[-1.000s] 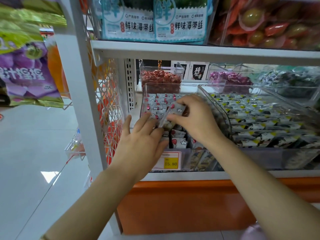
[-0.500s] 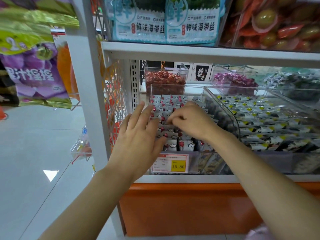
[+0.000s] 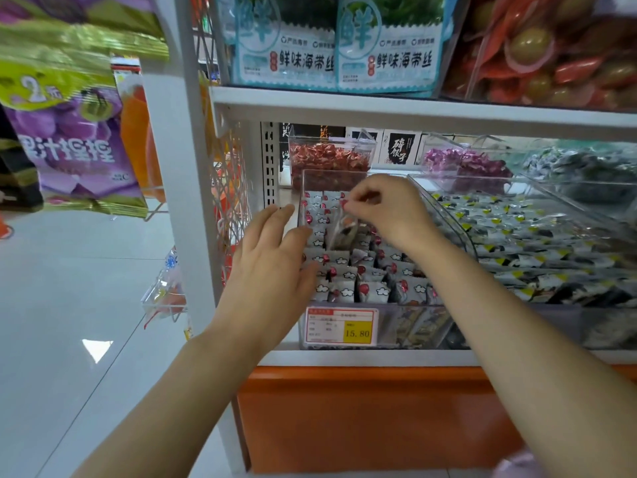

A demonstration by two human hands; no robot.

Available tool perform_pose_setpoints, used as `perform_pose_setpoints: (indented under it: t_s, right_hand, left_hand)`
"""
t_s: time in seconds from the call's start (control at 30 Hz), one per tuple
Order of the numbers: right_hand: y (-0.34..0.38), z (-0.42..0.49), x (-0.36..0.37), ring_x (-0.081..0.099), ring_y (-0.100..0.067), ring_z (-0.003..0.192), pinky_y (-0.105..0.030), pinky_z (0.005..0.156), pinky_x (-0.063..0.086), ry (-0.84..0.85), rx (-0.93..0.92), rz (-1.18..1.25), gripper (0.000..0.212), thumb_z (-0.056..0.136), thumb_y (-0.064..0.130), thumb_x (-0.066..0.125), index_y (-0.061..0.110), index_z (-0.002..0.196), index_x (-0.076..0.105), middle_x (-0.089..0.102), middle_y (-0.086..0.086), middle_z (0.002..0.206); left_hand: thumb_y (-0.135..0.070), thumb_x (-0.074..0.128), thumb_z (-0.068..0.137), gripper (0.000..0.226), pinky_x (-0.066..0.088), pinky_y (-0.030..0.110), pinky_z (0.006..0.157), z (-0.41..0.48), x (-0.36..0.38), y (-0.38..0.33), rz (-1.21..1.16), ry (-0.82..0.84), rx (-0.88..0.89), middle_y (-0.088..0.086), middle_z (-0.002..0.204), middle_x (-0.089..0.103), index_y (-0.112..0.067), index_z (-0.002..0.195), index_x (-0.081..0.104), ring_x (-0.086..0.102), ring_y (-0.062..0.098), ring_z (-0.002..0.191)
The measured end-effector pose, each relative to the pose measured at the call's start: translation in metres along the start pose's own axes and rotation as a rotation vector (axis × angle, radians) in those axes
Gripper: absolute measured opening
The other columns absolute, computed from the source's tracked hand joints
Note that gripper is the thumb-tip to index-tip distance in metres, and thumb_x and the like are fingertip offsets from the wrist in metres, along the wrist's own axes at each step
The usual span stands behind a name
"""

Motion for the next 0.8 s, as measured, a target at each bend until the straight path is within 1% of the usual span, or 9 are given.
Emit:
perform_pose_setpoints:
  t_s: [0.07,0.17,0.23,0.33,0.43,0.5,0.57,0.73,0.8]
  right_hand:
    - [0.002,-0.014,-0.03,0.054,-0.001,0.07,-0.006,0.065,0.042,-0.158,0.004,0.127,0.01,0.086,0.012,0.063,0.019,0.079,0.06,0.058,0.011,0.077]
    - [-0.007,-0.04,-0.06,0.061,-0.012,0.068,-0.023,0.066,0.054,-0.32,0.09,0.317,0.01,0.088,0.011,0.062,0.018,0.08,0.061,0.064,0.002,0.08]
    - [-0.015,-0.057,-0.065,0.063,-0.011,0.065,-0.024,0.06,0.055,-0.346,0.169,0.494,0.011,0.088,0.008,0.06,0.015,0.08,0.062,0.066,0.0,0.078]
    - [-0.022,-0.074,-0.058,0.065,-0.011,0.065,-0.019,0.057,0.053,-0.293,0.267,0.82,0.014,0.09,0.004,0.056,0.008,0.078,0.063,0.068,-0.001,0.073]
    - [-0.029,-0.086,-0.047,0.066,-0.01,0.063,-0.019,0.055,0.052,-0.258,0.375,1.051,0.013,0.086,0.006,0.058,0.006,0.075,0.065,0.069,-0.002,0.07]
    - [-0.033,-0.091,-0.04,0.066,-0.011,0.062,-0.019,0.054,0.053,-0.219,0.44,1.155,0.006,0.076,0.01,0.063,0.005,0.076,0.067,0.07,-0.005,0.072]
    - [-0.034,-0.094,-0.032,0.067,-0.011,0.062,-0.018,0.055,0.054,-0.149,0.49,1.237,0.015,0.068,0.01,0.064,0.003,0.081,0.068,0.071,-0.006,0.073]
    - [-0.035,-0.102,-0.018,0.066,-0.011,0.058,-0.02,0.052,0.054,-0.056,0.567,1.251,0.027,0.065,0.005,0.062,0.002,0.092,0.064,0.069,-0.005,0.065]
    - [-0.037,-0.104,-0.014,0.066,-0.012,0.055,-0.02,0.05,0.054,-0.07,0.605,1.283,0.022,0.064,0.004,0.062,0.003,0.086,0.065,0.067,-0.005,0.062]
  left_hand:
    - [-0.025,0.05,0.093,0.04,0.016,0.035,0.112,0.001,-0.005,-0.002,-0.021,-0.05,0.006,0.005,0.146,0.035,-0.013,0.131,0.051,0.015,0.016,0.136]
    - [-0.024,0.05,0.093,0.038,0.018,0.012,0.096,0.001,-0.012,-0.009,-0.078,-0.112,0.0,0.002,0.128,0.046,-0.01,0.128,0.053,0.028,0.012,0.116]
    - [-0.029,0.047,0.094,0.041,0.021,0.003,0.089,0.0,-0.009,-0.011,-0.213,-0.087,-0.056,-0.004,0.117,0.042,-0.012,0.131,0.05,0.036,0.004,0.101]
    - [-0.033,0.042,0.096,0.036,0.039,0.005,0.073,0.001,0.005,-0.009,-0.478,0.025,-0.167,-0.001,0.112,0.049,-0.018,0.127,0.052,0.052,-0.001,0.084]
    - [-0.024,0.042,0.097,0.019,0.049,0.016,0.054,-0.002,0.013,-0.01,-0.78,0.084,-0.273,0.005,0.081,0.063,-0.023,0.1,0.061,0.059,0.001,0.061]
    - [-0.02,0.045,0.097,0.018,0.052,0.019,0.053,-0.005,0.015,-0.004,-0.935,0.07,-0.374,0.002,0.075,0.062,-0.012,0.098,0.061,0.064,0.007,0.063]
    - [-0.018,0.049,0.095,0.017,0.052,0.019,0.054,-0.007,0.014,0.004,-1.019,0.026,-0.44,0.002,0.075,0.063,-0.006,0.097,0.059,0.066,0.008,0.064]
    - [-0.019,0.05,0.094,0.017,0.05,0.018,0.049,-0.011,0.023,0.016,-1.273,0.03,-0.574,-0.001,0.057,0.063,-0.004,0.09,0.057,0.058,0.009,0.052]
    - [-0.018,0.052,0.092,0.015,0.048,0.015,0.047,-0.013,0.031,0.015,-1.416,0.059,-0.633,0.0,0.054,0.059,-0.006,0.084,0.057,0.054,0.007,0.048]
Point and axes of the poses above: each hand's wrist, its own z-axis towards the middle knuckle, its own x-axis out of the palm, y = z × x, the point moved 10 cm from there along z, towards the middle knuckle
